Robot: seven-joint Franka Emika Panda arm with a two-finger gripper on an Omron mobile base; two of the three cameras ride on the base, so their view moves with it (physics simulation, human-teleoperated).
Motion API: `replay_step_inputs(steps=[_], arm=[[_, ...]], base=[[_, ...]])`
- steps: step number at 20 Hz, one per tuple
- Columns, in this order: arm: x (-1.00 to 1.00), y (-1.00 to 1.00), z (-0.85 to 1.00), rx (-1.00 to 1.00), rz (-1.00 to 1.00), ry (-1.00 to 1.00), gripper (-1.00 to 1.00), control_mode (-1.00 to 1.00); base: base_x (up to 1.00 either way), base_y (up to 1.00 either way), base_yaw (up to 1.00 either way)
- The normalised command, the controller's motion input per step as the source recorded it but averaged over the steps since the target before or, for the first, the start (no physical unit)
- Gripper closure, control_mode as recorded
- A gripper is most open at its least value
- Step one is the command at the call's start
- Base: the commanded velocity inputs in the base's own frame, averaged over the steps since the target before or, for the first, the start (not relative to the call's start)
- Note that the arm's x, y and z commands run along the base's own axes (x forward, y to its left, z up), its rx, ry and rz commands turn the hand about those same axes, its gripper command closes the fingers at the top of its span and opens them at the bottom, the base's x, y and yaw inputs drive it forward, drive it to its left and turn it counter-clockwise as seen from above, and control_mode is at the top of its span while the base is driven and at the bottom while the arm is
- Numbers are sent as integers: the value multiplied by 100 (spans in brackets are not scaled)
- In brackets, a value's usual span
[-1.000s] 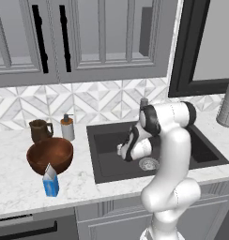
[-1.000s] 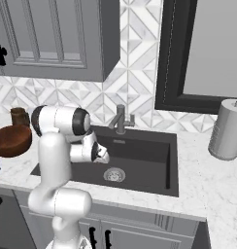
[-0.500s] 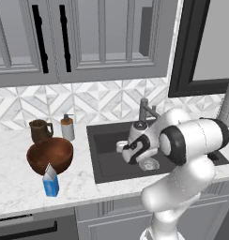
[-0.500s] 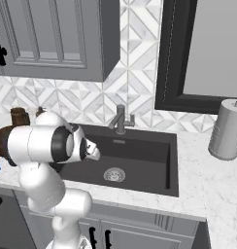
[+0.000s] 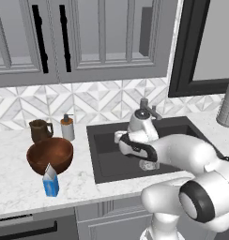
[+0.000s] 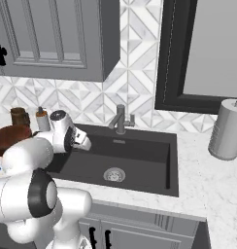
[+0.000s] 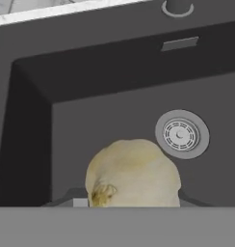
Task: Pick the garlic from the sink and place it in the bowl. Then pick the bowl and place it in the microwave. Then close the microwave door and press the start button.
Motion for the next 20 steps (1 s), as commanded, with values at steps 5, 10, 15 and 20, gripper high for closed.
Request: replay_step_inputs(steps=[5, 10, 15, 20], arm=[[-13, 39, 74, 0, 3, 0, 100, -100], [-10, 44, 58, 0, 7, 0, 100, -100], [0, 72, 5, 0, 10, 0, 100, -100], [0, 79, 0, 0, 12, 0, 100, -100]], base=[[0, 0, 0], [0, 0, 0], [0, 0, 0], [0, 0, 0]])
